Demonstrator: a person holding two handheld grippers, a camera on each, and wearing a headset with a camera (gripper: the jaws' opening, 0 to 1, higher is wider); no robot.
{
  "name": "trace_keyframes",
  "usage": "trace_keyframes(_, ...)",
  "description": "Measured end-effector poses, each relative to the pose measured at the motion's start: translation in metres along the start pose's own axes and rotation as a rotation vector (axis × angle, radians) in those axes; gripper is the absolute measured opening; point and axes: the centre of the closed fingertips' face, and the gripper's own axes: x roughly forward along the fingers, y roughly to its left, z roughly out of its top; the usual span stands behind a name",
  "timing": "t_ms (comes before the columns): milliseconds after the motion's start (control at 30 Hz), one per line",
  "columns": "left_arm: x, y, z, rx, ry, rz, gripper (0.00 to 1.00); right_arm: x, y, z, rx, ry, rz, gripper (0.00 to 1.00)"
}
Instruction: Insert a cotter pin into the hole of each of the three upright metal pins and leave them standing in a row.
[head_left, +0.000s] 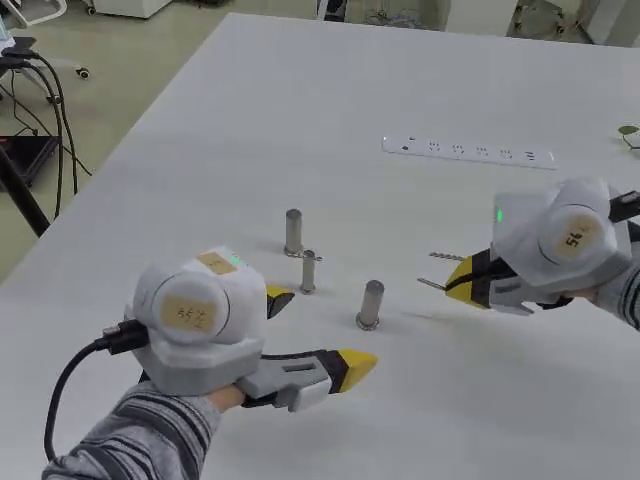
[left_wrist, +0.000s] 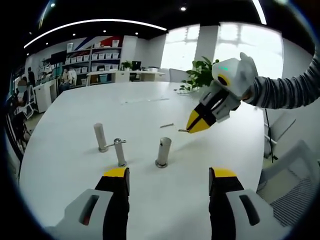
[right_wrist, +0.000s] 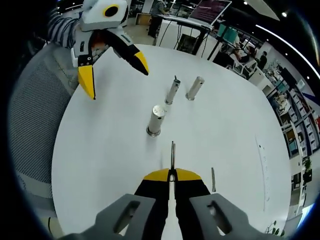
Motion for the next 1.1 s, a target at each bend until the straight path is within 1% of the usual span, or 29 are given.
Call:
trace_keyframes(133,-0.001,-0.003,0.001,-0.007,0.002,-0.001,0.55,-0.001,0.011,0.01,-0.028,-0.022,0.008,0.0)
trace_keyframes(200,-0.001,-0.005,0.001,-0.021,0.002,-0.007,0.52,-0.001,0.018,0.015,-0.047,-0.032,0.019,0.0)
trace_keyframes(300,-0.002,-0.009,0.001,-0.044,-0.002,-0.018,0.49,-0.001,0.028,0.022,-0.081,-0.045,0.032,0.0)
trace_keyframes(433,-0.001,-0.016,0.002,-0.082,-0.007,-0.039,0.44,-0.002,0.036,0.029,-0.111,-0.062,0.04,0.0)
trace_keyframes(533,-0.001,-0.021,0.004,-0.118,-0.019,-0.056,0.4,-0.004,0.044,0.036,-0.133,-0.076,0.047,0.0)
trace_keyframes(767,0.0,-0.032,0.007,-0.203,-0.043,-0.099,0.3,-0.007,0.055,0.051,-0.187,-0.11,0.054,0.0)
trace_keyframes(900,0.0,-0.035,0.008,-0.234,-0.05,-0.11,0.25,-0.008,0.06,0.058,-0.2,-0.129,0.059,0.0)
trace_keyframes(1000,0.0,-0.038,0.009,-0.259,-0.056,-0.129,0.17,-0.008,0.062,0.062,-0.206,-0.138,0.064,0.0)
trace_keyframes(1100,0.0,-0.039,0.011,-0.276,-0.067,-0.136,0.14,-0.009,0.066,0.065,-0.21,-0.149,0.068,0.0)
